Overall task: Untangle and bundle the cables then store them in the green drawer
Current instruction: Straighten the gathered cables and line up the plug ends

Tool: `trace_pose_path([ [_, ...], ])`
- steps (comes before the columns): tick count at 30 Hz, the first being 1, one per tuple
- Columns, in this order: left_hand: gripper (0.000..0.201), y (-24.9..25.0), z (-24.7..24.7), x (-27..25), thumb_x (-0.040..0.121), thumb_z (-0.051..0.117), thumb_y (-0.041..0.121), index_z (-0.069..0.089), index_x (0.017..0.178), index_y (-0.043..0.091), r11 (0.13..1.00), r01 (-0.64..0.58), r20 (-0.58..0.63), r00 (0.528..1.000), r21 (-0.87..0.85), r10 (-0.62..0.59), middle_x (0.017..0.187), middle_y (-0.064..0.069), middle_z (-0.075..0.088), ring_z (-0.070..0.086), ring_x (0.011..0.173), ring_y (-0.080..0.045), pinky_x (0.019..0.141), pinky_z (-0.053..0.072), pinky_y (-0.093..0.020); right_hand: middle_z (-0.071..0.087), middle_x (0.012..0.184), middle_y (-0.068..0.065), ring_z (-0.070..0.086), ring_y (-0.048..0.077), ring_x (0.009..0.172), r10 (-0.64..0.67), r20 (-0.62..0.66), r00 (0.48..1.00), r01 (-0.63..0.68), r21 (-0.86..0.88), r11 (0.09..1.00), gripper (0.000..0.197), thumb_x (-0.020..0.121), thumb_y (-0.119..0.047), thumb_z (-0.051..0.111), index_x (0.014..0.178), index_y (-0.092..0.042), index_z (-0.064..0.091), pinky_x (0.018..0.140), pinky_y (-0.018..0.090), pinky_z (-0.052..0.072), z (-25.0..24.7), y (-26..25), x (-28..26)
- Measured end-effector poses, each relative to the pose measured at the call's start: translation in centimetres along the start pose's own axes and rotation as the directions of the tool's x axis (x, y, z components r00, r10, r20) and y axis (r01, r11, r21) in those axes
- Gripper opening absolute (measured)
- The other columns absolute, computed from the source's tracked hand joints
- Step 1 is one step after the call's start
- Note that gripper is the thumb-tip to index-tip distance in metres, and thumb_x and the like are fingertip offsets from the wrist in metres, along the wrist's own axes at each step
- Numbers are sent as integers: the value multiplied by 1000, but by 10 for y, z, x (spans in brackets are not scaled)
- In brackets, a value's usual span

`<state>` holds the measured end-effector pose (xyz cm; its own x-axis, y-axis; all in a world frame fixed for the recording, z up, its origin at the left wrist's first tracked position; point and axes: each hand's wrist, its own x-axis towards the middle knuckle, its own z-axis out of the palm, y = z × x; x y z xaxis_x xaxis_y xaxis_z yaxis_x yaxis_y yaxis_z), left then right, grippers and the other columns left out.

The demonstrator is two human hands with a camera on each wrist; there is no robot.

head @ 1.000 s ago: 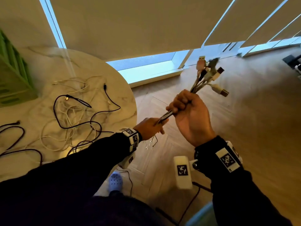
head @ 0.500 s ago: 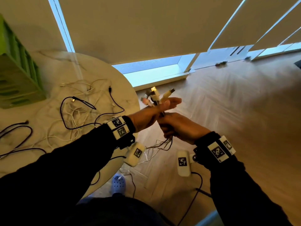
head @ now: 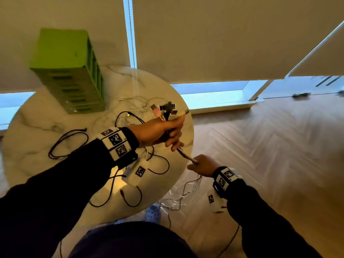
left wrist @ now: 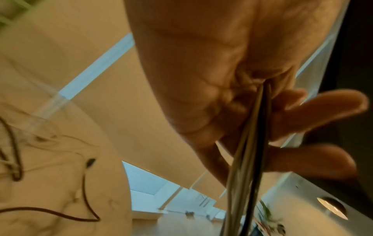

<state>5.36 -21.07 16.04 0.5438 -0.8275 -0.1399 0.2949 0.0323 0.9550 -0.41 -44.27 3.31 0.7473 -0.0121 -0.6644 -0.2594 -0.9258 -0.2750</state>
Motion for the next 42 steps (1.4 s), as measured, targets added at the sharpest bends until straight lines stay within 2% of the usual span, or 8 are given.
trace_pose_path([
  [5, 35, 10, -33, -25, 106, 45, 33, 43, 73, 20, 923, -241, -496, 866, -299, 66, 61, 4, 25, 32, 54, -14, 86, 55, -41, 69, 101, 19, 64, 40, 92, -50, -300, 953, 30, -71, 997, 26, 93, -37, 45, 87, -17, 60, 74, 35, 46, -5, -32, 17],
  [12, 20, 6, -65, -37, 107, 48, 26, 46, 86, 26, 913, -370, -818, 571, -173, 77, 65, 7, 27, 27, 57, -8, 57, 31, -25, 64, 96, 8, 62, 26, 88, -348, 226, 910, 396, -227, 890, 54, 89, -64, 57, 110, -15, 60, 72, 35, 48, 43, -130, 8],
  [16, 25, 1, -77, -41, 105, 51, 26, 42, 83, 25, 940, -307, -840, 541, -149, 43, 66, 7, 27, 25, 57, -9, 53, 27, -25, 52, 86, 6, 47, 18, 77, -466, 428, 774, 490, 61, 870, 44, 93, -49, 65, 96, -6, 56, 72, 33, 38, 17, -139, 11],
  [20, 29, -5, -88, -36, 104, 54, 27, 41, 78, 25, 928, -310, -845, 534, -205, -8, 66, 4, 23, 22, 55, -10, 50, 23, -25, 64, 98, 14, 56, 15, 84, -506, 185, 843, 427, 342, 837, 67, 97, -63, 24, 102, -8, 61, 77, 29, 41, -35, -133, 42],
  [23, 31, -10, -87, -27, 105, 52, 24, 38, 77, 25, 941, -273, -842, 539, -199, -22, 68, 3, 20, 20, 54, -10, 49, 22, -23, 72, 93, 7, 63, 16, 80, -341, 48, 939, 282, 462, 841, 55, 99, -63, 39, 96, -15, 66, 77, 34, 47, -66, -123, 90],
  [27, 32, -19, -88, -12, 106, 50, 22, 41, 76, 25, 954, -222, -832, 553, -203, -48, 63, 7, 23, 21, 51, -8, 50, 22, -24, 72, 94, 16, 67, 34, 90, -166, -120, 979, 188, 203, 961, 28, 96, -32, 56, 85, -10, 68, 87, 45, 54, -78, -107, 159],
  [32, 34, -38, -96, 2, 105, 53, 24, 41, 74, 26, 965, -159, -828, 553, -209, -88, 61, 9, 26, 22, 50, -8, 50, 20, -26, 63, 126, 25, 58, 41, 117, -34, -146, 989, 29, -37, 999, 36, 96, -23, 53, 118, 2, 65, 88, 33, 46, -65, -112, 196],
  [42, 31, -68, -102, 7, 106, 52, 28, 38, 78, 26, 975, -70, -822, 551, -213, -140, 62, 10, 28, 27, 50, -7, 48, 33, -22, 55, 131, 26, 54, 43, 122, -107, -156, 982, 83, -156, 984, 35, 96, -23, 53, 121, 2, 52, 95, 42, 45, -43, -105, 218],
])
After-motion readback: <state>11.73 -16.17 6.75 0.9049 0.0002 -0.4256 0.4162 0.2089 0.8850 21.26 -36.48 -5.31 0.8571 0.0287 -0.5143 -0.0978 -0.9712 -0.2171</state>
